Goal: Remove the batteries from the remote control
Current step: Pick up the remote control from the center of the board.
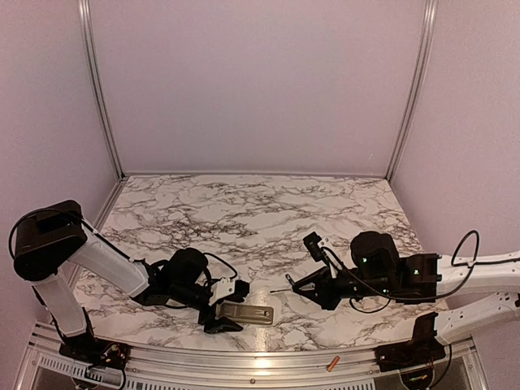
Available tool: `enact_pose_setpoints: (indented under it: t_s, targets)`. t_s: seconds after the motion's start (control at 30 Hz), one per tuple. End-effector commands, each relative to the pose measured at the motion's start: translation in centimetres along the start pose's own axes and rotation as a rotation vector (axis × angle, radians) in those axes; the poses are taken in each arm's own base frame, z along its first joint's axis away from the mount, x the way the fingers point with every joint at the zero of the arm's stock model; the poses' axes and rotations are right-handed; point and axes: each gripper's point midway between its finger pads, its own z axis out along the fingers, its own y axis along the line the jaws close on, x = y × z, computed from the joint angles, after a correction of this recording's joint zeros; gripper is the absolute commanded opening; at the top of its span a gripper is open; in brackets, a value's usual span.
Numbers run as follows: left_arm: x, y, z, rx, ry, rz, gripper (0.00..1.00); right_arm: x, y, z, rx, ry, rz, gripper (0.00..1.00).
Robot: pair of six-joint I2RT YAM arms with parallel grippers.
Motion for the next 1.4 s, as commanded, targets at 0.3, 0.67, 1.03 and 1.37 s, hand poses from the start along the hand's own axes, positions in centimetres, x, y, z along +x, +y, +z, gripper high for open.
enact_pose_setpoints:
  t_s: [0.3,0.67,1.03,1.37]
  targets:
    - [-0.6,1.3,2.2,0.013,-0.045,0.003,0.72,-1.0,0.5,-0.8,-0.032,-0.062,0.012,0.0]
    - [-0.4,2.0,1.6,-0.063,-0.018,0.026,0.36,-1.2,0.4,-1.2,-0.023,-0.071,0.008,0.0]
    - [-4.0,3.0,-1.2,-0.269,-0.086,0.135,0.12,-1.8,-0.2,-1.7,0.017,-0.091,0.009,0.0]
    - [-6.6,4.1,-3.1,-0.372,-0.145,0.154,0.0,-2.4,-0.9,-1.6,0.058,-0.11,0.015,0.0]
